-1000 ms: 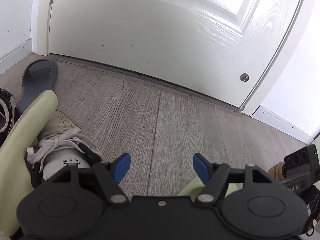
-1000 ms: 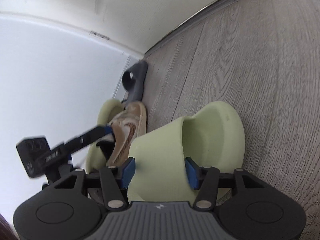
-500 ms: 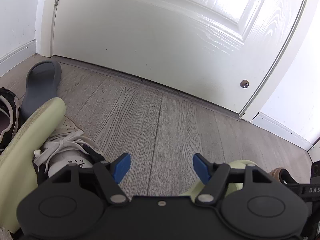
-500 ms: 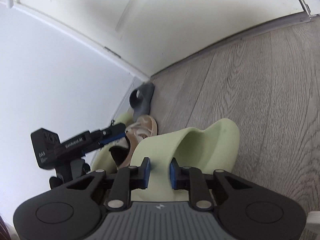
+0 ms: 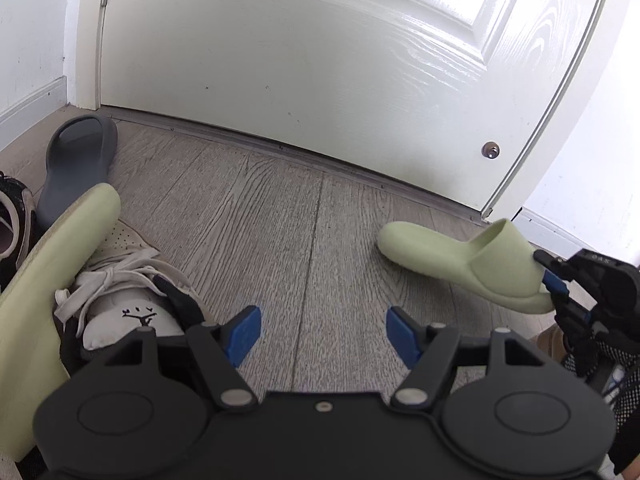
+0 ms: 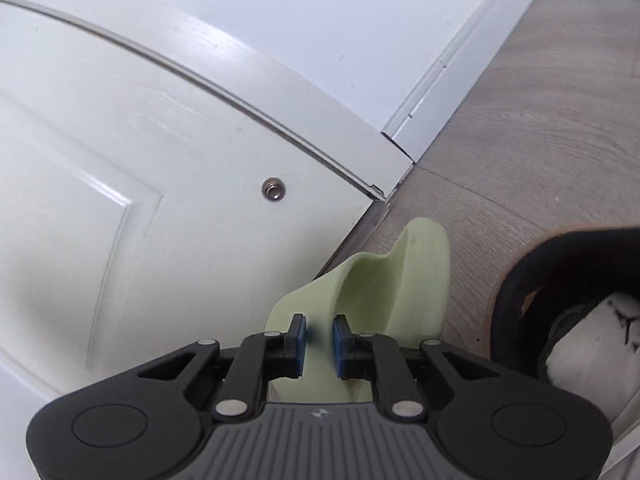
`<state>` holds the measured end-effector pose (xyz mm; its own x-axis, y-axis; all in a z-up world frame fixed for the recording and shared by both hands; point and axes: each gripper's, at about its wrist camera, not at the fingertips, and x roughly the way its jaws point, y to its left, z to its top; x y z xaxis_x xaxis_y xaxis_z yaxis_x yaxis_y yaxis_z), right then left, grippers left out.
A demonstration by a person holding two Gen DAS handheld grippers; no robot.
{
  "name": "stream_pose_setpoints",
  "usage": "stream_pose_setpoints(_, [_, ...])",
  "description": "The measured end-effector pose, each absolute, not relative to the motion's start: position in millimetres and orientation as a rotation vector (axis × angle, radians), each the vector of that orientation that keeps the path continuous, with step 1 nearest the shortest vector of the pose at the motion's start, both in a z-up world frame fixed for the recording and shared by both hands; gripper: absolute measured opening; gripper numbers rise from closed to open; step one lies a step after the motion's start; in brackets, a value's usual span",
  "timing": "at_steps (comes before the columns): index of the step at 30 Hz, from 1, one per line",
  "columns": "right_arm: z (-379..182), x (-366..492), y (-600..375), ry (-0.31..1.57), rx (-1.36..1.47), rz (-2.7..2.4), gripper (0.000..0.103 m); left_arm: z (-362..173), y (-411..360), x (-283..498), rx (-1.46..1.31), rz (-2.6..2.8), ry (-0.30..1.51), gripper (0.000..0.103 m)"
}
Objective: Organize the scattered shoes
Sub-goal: 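Carry the slide to the door with the right tool and release it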
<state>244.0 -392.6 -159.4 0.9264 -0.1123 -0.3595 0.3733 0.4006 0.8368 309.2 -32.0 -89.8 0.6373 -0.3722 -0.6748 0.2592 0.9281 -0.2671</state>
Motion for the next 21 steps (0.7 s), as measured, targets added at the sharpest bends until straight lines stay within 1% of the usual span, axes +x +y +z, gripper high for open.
stream_pose_setpoints(3, [-166.6,251.1,-373.6,0.178,1.183,-0.405,0.014,-91.9,-32.9,310.8,-0.145,-0.363,0.809,0.070])
stream_pose_setpoints(5, [-174.2,249.4,-363.1,0.158,1.234,-0.429,0.014,-93.4,-32.5,312.8,-0.149,-0.360,0.816,0.070])
stream_pose_setpoints(9, [-191.7,250.1,-334.0,0.294,1.144,-0.353,0.016,-91.6,-30.1,313.4,-0.168,-0.361,0.812,0.070])
stream_pose_setpoints(13, [-212.6,252.4,-323.0,0.364,1.248,-0.273,0.018,-90.3,-28.1,312.2,-0.169,-0.358,0.805,0.070])
stream_pose_setpoints(15, [-209.7,260.3,-317.4,0.412,1.192,-0.220,0.019,-91.0,-27.6,312.9,-0.172,-0.356,0.809,0.070])
stream_pose_setpoints(17, [-205.1,266.7,-314.4,0.441,1.171,-0.197,0.023,-90.9,-27.2,312.8,-0.174,-0.358,0.810,0.070])
stream_pose_setpoints(18, [-208.0,269.6,-316.7,0.429,1.226,-0.202,0.028,-90.4,-27.2,312.4,-0.173,-0.358,0.807,0.070])
stream_pose_setpoints(19, [-212.9,270.1,-320.4,0.403,1.291,-0.223,0.029,-90.0,-27.3,312.2,-0.172,-0.359,0.806,0.070])
stream_pose_setpoints(21, [-217.6,271.1,-327.0,0.397,1.316,-0.246,0.033,-90.3,-27.7,312.9,-0.176,-0.365,0.808,0.070])
